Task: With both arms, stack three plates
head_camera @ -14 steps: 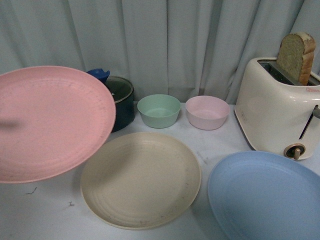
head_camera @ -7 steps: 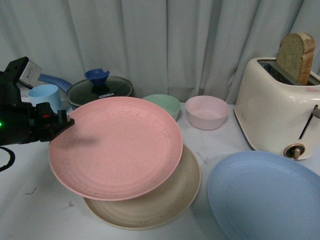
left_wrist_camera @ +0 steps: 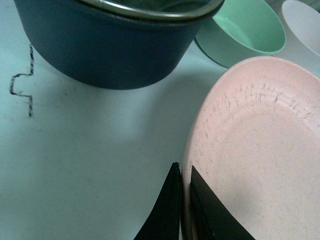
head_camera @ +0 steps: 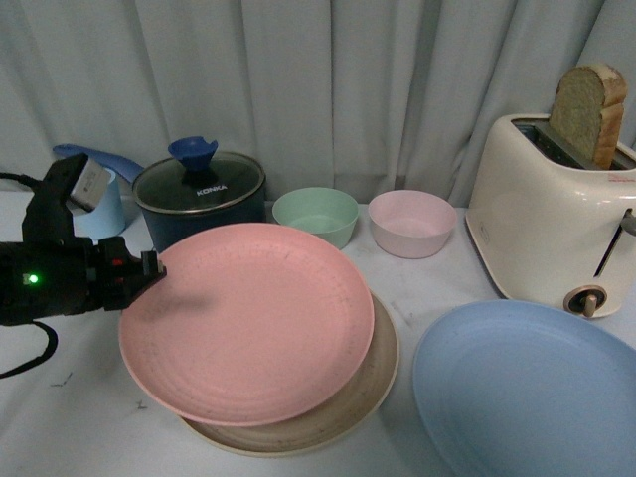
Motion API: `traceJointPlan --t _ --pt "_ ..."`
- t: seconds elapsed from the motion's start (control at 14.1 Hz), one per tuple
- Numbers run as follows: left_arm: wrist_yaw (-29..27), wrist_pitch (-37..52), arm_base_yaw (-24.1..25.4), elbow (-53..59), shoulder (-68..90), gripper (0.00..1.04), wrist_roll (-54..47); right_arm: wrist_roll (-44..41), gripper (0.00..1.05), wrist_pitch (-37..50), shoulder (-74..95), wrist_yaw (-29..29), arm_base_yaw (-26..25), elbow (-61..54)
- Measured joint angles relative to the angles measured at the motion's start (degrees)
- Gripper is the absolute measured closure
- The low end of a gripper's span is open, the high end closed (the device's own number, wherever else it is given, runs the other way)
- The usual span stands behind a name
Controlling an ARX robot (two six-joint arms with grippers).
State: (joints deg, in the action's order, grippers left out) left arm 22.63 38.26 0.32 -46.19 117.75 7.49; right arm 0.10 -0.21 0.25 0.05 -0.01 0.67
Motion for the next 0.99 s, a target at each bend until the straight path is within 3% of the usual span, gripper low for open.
traceJointPlan --t 0.71,0.85,0.99 --pt "-0.2 2.0 -3.5 0.7 2.2 1.02 -0.3 0.0 0.06 0.0 0.0 0.0 0.0 0.0" --pt "-2.4 4.2 -2.8 0.7 1.5 0.30 1.7 0.0 0.06 0.0 0.0 0.0 0.0 0.0" --pt "-3.2 5.7 -2.4 1.9 -0.6 0.19 2.1 0.0 0.06 0.0 0.0 0.0 0.0 0.0"
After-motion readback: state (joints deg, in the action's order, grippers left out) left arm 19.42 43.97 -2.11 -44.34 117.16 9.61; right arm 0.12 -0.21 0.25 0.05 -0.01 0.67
